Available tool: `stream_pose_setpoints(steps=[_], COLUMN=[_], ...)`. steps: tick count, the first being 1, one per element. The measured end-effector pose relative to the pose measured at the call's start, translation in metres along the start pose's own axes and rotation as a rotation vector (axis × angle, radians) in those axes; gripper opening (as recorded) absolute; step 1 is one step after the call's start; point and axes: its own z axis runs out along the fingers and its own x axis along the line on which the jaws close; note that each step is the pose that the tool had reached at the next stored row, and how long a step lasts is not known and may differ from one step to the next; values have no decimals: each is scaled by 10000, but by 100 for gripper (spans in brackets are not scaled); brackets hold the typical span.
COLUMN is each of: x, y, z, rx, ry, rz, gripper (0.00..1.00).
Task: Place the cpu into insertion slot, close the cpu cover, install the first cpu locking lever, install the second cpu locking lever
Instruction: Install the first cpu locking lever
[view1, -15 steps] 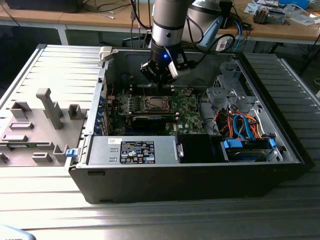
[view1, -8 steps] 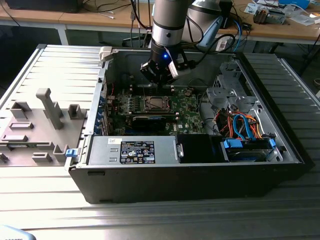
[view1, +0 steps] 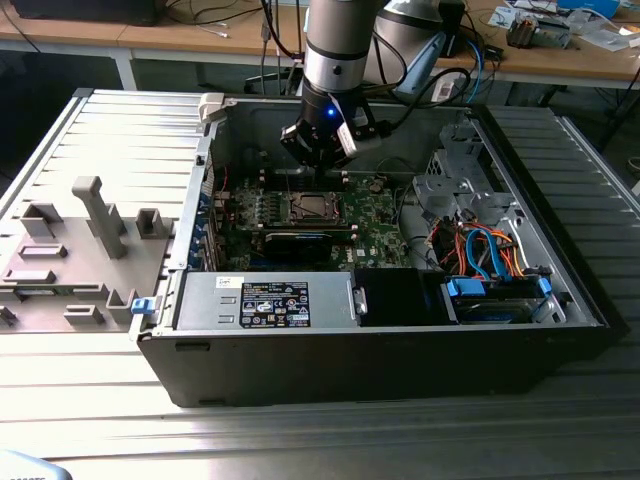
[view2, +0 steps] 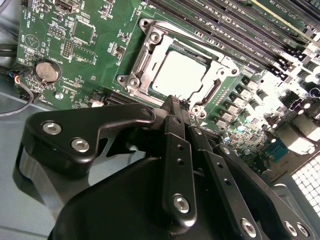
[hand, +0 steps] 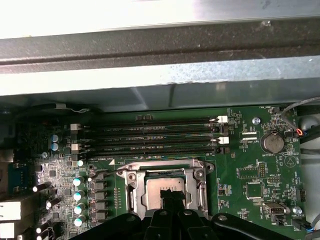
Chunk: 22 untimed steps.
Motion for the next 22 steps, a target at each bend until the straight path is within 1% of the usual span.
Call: stream_pose_setpoints(steps=[22], x=[0], y=[0], z=[0], rx=[5], ry=[7], rz=[-150], gripper=[11])
